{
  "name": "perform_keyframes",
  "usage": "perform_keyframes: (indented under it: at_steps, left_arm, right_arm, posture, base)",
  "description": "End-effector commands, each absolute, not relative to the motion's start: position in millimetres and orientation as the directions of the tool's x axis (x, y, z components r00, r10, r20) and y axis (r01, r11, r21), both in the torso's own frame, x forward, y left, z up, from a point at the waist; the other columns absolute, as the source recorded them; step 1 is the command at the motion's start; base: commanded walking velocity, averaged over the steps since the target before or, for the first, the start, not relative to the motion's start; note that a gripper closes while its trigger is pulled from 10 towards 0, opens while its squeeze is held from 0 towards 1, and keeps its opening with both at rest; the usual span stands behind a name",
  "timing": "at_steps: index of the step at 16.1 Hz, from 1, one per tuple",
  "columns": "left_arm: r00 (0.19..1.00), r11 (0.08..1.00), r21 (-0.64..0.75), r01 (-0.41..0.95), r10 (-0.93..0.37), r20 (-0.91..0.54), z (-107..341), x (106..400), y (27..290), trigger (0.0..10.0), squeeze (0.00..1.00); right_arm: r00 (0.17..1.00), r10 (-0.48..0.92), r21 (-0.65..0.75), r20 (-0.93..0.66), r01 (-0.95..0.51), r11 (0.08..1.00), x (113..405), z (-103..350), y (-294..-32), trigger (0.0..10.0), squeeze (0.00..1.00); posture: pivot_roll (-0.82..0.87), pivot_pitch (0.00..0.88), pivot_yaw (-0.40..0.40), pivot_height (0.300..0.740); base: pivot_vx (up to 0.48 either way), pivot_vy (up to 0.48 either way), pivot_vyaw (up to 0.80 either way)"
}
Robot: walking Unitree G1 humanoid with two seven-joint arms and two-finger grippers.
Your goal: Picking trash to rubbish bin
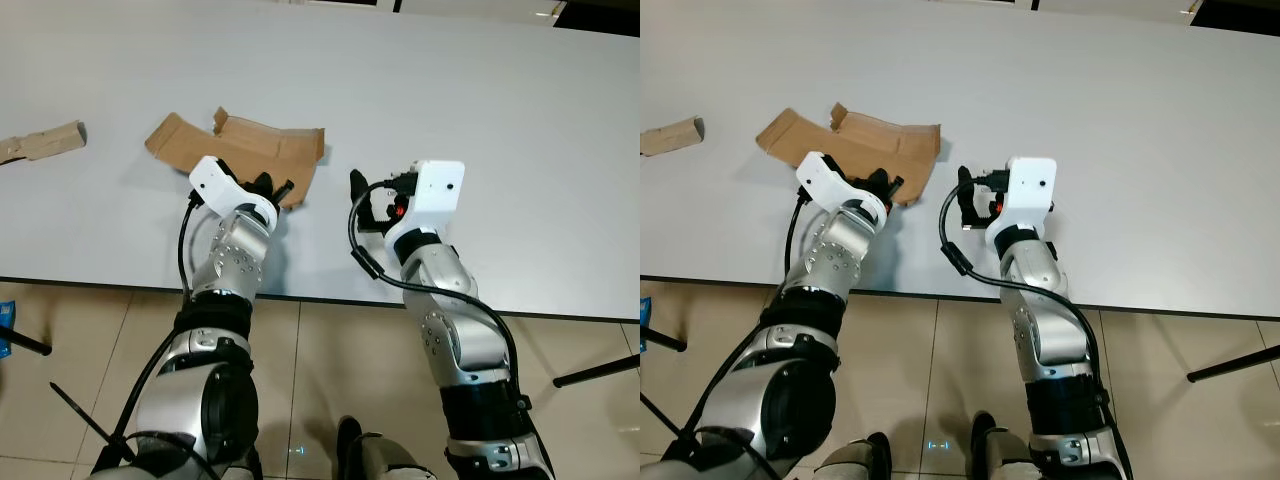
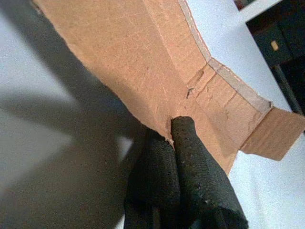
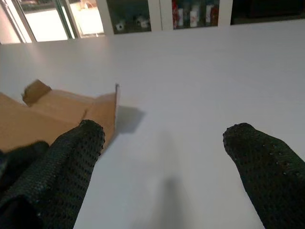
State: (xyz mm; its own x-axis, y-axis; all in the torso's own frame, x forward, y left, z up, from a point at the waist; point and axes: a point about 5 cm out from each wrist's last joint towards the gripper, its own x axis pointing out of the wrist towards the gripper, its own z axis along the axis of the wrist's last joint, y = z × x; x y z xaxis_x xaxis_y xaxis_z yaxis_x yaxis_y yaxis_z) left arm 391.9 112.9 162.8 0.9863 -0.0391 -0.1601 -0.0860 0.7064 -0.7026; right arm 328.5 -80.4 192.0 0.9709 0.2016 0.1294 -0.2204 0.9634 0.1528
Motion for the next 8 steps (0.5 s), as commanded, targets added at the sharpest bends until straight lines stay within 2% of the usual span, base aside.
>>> perform_keyframes:
  at_steps: [1, 4, 8]
  left_arm:
    - [0.971, 0.734, -0.670, -0.110, -0.066, -0.231, 143.8, 385.2, 108.1, 10.0, 0.00]
    - [0.982, 0.775, -0.626, -0.089, -0.036, -0.184, 151.2, 384.2, 118.0, 10.0, 0.00]
    - [0.999, 0.846, -0.531, -0.037, 0.033, -0.018, 188.3, 386.4, 138.4, 10.0, 0.00]
  right_arm:
    - [0.970, 0.202, 0.168, 0.135, -0.223, 0.960, 329.8, 191.1, -81.6, 10.0, 0.00]
    - [0.967, 0.207, 0.168, 0.151, -0.231, 0.958, 335.0, 193.1, -80.0, 10.0, 0.00]
    - [0.961, 0.197, 0.167, 0.191, -0.230, 0.959, 342.2, 200.2, -79.9, 10.0, 0.00]
  posture:
    - [-0.11, 0.164, -0.052, 0.740]
    - [-0.08, 0.128, -0.046, 0.740]
    - [-0.06, 0.098, -0.040, 0.740]
  base:
    - [0.000, 0.000, 0.00]
    - [0.000, 0.000, 0.00]
    - [0.000, 0.000, 0.00]
